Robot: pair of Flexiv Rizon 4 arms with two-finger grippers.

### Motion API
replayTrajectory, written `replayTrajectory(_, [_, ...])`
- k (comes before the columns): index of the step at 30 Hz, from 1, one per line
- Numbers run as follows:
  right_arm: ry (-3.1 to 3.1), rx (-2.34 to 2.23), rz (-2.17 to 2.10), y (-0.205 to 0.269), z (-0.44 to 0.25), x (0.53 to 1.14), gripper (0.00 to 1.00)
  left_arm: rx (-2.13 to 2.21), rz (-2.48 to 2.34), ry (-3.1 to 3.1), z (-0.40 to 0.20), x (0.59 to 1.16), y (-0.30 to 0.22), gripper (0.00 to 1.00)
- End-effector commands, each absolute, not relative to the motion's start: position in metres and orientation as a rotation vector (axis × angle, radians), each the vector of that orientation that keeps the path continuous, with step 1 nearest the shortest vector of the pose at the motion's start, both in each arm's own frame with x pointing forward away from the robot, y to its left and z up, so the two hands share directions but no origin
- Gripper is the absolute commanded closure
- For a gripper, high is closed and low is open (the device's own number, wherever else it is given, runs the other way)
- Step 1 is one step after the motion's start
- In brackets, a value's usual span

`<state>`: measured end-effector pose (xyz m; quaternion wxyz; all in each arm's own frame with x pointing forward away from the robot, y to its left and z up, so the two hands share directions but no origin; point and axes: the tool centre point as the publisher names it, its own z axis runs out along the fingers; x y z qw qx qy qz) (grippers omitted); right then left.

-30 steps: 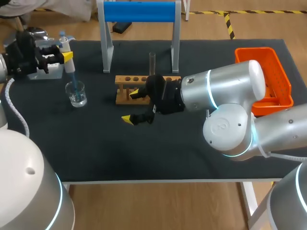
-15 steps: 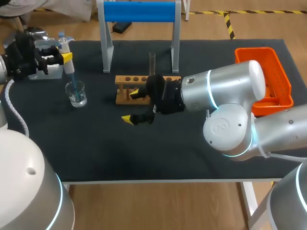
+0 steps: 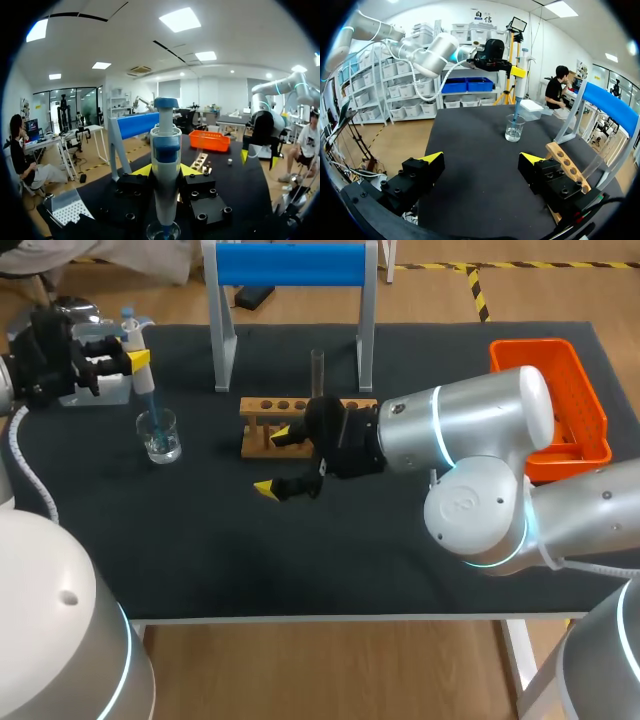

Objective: Invert the test tube, pick up the pipette, mount the tip to pipette, aspirate from beaker and dispense into the tube, eject the tip, return the pipette, and cap with the stopper.

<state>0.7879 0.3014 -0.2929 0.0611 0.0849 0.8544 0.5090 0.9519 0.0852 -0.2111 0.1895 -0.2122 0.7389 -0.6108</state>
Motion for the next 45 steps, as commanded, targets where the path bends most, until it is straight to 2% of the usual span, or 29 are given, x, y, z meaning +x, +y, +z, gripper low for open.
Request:
replayTrajectory(1, [2.59, 0.257, 1.533, 0.301, -0.292, 0.788, 0.0, -0.598, -1.714, 2.074, -0.211, 0.951, 0.084, 1.0])
replayTrajectory(9, [2.59, 0.257, 1.533, 0.301, -0.292, 0.788, 0.0, -0.598, -1.714, 2.074, -0.211, 0.951, 0.084, 1.0])
replayTrajectory(22, [2.643, 0.082, 1.611, 0.258, -0.216, 0.763, 0.0, -0.598, -1.714, 2.074, -0.211, 0.951, 0.084, 1.0])
replayTrajectory(33, [2.64, -0.01, 1.635, 0.227, -0.157, 0.789, 0.0, -0.598, -1.714, 2.074, -0.211, 0.951, 0.084, 1.0])
replayTrajectory(45, [2.639, -0.141, 1.751, 0.259, -0.117, 0.842, 0.0, -0.598, -1.714, 2.074, -0.211, 0.951, 0.084, 1.0])
